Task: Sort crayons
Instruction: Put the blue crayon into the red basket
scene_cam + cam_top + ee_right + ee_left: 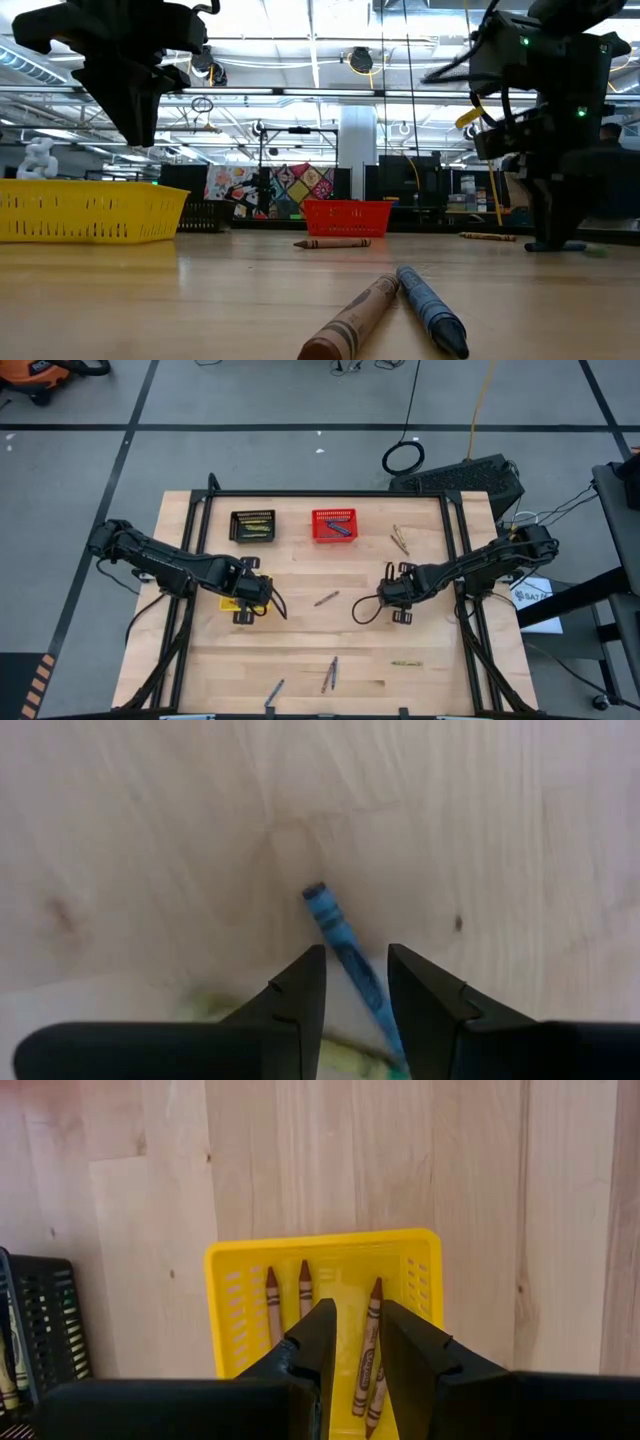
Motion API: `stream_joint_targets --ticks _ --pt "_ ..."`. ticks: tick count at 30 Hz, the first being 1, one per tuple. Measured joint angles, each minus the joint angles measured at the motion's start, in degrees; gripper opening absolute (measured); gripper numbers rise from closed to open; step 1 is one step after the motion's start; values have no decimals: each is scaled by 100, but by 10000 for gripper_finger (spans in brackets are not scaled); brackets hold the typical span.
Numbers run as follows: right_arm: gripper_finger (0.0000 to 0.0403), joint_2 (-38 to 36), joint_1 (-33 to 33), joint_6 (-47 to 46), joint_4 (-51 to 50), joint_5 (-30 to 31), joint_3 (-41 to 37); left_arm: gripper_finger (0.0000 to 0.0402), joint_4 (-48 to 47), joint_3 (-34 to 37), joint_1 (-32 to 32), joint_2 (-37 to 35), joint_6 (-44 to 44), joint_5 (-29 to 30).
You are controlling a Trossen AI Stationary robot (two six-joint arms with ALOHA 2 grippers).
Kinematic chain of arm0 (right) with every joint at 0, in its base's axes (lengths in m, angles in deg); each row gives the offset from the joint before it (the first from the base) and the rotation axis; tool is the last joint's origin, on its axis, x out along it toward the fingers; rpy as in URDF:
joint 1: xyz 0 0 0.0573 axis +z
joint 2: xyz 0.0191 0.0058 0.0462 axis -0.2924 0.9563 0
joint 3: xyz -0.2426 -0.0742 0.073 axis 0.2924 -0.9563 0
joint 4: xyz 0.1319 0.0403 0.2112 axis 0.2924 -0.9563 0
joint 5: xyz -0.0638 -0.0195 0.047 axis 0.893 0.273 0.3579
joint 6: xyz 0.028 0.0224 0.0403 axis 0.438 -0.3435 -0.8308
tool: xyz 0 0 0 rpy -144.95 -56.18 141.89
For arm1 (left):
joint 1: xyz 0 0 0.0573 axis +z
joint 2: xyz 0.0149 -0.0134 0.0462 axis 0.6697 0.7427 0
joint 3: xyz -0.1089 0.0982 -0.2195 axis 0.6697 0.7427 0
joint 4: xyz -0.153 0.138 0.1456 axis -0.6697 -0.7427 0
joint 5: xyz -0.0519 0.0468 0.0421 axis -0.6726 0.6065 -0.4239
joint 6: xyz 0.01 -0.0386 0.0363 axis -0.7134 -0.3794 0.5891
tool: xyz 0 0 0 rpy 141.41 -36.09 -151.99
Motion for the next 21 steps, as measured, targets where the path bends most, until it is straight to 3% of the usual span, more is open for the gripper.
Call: stream_joint_targets --ticks 12,21 --pt "92 2 -39 36 43 -21 -83 73 0 0 0 0 7 0" --pt "21 2 -243 34 367 -190 -85 73 0 0 0 0 7 0"
